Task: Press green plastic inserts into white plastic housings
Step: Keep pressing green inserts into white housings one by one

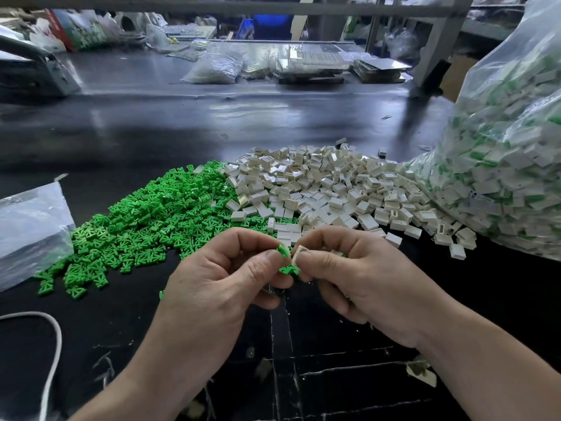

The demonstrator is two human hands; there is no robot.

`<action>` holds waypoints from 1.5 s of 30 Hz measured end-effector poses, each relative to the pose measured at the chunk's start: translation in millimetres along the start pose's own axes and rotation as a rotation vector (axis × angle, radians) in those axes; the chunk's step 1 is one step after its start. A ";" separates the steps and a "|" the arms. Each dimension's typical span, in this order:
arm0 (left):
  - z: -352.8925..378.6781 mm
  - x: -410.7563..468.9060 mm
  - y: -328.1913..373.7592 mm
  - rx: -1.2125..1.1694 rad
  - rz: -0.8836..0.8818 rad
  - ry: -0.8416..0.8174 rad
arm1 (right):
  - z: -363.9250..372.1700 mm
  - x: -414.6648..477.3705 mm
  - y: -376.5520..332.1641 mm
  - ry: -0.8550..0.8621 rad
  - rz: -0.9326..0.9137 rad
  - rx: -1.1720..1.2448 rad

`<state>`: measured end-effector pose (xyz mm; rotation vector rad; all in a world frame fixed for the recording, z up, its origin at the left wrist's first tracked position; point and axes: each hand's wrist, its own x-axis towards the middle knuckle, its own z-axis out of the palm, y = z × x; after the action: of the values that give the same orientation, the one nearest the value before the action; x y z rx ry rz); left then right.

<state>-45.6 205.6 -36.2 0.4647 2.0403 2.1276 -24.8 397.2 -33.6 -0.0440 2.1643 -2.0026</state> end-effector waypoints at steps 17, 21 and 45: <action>-4.9 3.5 3.9 -0.039 -0.040 0.006 | 6.1 1.4 1.3 -0.219 0.137 0.656; -4.2 0.9 4.1 0.087 -0.006 0.039 | 11.0 -0.1 -0.1 -0.140 0.113 0.494; -3.5 1.0 -10.6 0.002 0.015 0.084 | 19.3 -3.5 5.2 0.071 -0.138 -0.051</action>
<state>-48.8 203.2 -46.7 0.3993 2.0894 2.1898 -17.6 379.1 -39.6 -0.1353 2.3160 -2.0502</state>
